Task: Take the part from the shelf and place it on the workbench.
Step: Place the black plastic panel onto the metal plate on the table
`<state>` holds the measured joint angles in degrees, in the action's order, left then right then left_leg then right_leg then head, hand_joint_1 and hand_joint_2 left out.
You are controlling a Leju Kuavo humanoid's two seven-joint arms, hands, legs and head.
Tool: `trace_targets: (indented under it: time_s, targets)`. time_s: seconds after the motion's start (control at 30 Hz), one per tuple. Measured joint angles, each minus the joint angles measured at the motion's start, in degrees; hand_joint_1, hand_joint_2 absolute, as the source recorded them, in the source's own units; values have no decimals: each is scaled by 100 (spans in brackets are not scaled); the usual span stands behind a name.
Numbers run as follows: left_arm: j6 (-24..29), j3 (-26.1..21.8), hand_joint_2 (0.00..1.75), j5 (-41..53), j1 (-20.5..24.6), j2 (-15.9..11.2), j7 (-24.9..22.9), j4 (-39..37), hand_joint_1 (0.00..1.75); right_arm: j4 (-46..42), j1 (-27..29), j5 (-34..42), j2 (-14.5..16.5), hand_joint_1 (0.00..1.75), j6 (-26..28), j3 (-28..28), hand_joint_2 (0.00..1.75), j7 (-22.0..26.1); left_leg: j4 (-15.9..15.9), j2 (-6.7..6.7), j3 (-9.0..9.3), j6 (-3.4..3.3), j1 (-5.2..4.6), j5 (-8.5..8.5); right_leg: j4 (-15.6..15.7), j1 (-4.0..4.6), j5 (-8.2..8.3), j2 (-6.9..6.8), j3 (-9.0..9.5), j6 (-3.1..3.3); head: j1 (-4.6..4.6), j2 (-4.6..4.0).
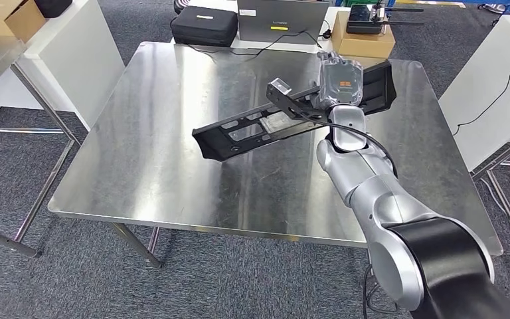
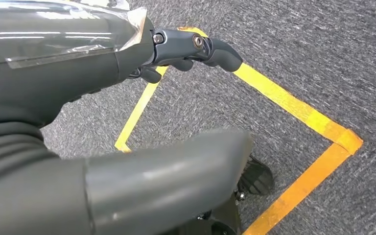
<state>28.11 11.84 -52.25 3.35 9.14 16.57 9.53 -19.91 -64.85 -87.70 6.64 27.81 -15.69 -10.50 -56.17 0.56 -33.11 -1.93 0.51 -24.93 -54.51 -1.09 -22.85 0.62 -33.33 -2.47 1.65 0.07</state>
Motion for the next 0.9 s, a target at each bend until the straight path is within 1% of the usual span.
trace_targets:
  time_s: [0.07, 0.13, 0.33, 0.53, 0.77, 0.9]
  targets:
    - [25, 0, 175, -24, 0, 2, -48, 0, 0, 4, 24, 12, -6, 0, -61, 43, 0, -1, 0, -2, 0, 0, 0, 0, 0, 0, 0, 1, -1, 0, 1, 0]
    - [45, 1, 175, -37, 0, 6, -94, 0, 0, 14, 33, 34, -15, 0, -251, 109, 0, -13, 0, -2, 0, 0, 0, 0, 0, 0, 0, 1, -1, 0, 1, 0]
    - [119, 0, 175, -47, 0, 13, -193, 0, 0, 44, 23, 274, -52, 0, -1241, 399, 0, -223, 0, -1, -1, 0, 0, 0, 0, 0, 0, 1, -1, 0, 0, 1]
    - [122, -1, 175, -47, 0, 15, -211, 0, 0, 46, -26, 396, -98, 0, -1587, 623, 0, -323, -1, -2, -2, 0, 0, 0, 0, 0, 0, 1, -2, 0, 2, 0]
    - [178, -20, 175, -101, 0, 27, -295, 0, 0, 63, -170, 940, -112, 0, -2577, 1062, 0, -669, 0, -1, -5, 0, 0, 0, -1, 0, 0, 1, -4, 0, -1, 0]
    - [202, -23, 175, -106, 0, 31, -304, 0, 0, 65, -237, 1154, -115, 0, -2847, 1310, 0, -727, -1, -1, -5, 0, 0, 0, -1, 0, 0, 1, -4, 0, 0, 0]
